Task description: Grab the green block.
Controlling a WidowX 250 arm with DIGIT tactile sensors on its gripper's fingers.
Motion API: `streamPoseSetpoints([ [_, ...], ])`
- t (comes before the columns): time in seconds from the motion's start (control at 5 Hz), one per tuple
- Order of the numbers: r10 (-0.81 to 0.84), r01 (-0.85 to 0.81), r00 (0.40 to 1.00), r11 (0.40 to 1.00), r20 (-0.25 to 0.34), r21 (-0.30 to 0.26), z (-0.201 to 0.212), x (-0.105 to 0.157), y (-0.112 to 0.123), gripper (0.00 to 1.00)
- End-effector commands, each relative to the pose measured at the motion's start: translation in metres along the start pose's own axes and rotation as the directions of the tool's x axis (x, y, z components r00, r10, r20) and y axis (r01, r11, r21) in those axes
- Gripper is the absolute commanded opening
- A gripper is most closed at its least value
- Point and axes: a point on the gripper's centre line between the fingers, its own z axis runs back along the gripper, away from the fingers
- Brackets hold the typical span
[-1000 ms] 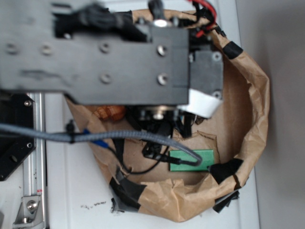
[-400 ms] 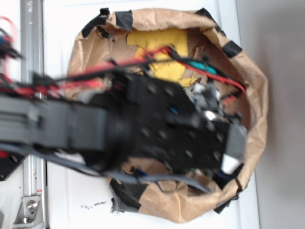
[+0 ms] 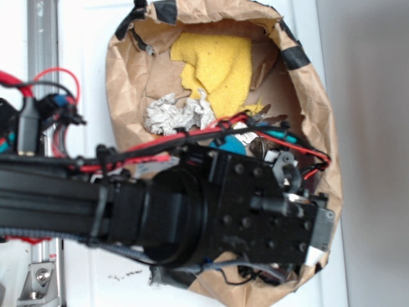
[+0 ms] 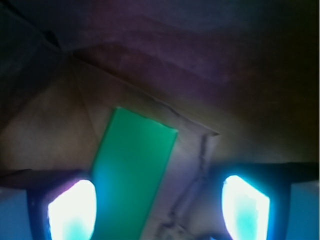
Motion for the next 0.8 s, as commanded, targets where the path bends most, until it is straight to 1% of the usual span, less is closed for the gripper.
streamPoseSetpoints([
  [0.0,0.050,-0.042,0.997,0.990,0.054,-0.137,0.000,-0.005,-0.021,1.00],
  [0.2,0.076,-0.074,0.997,0.990,0.008,-0.120,-0.012,-0.011,-0.019,0.00],
  [0.4,0.120,-0.120,0.993,0.992,-0.017,-0.031,-0.002,-0.009,-0.002,0.00],
  [0.6,0.188,-0.187,0.981,0.982,-0.045,0.026,0.020,-0.012,0.018,0.00],
])
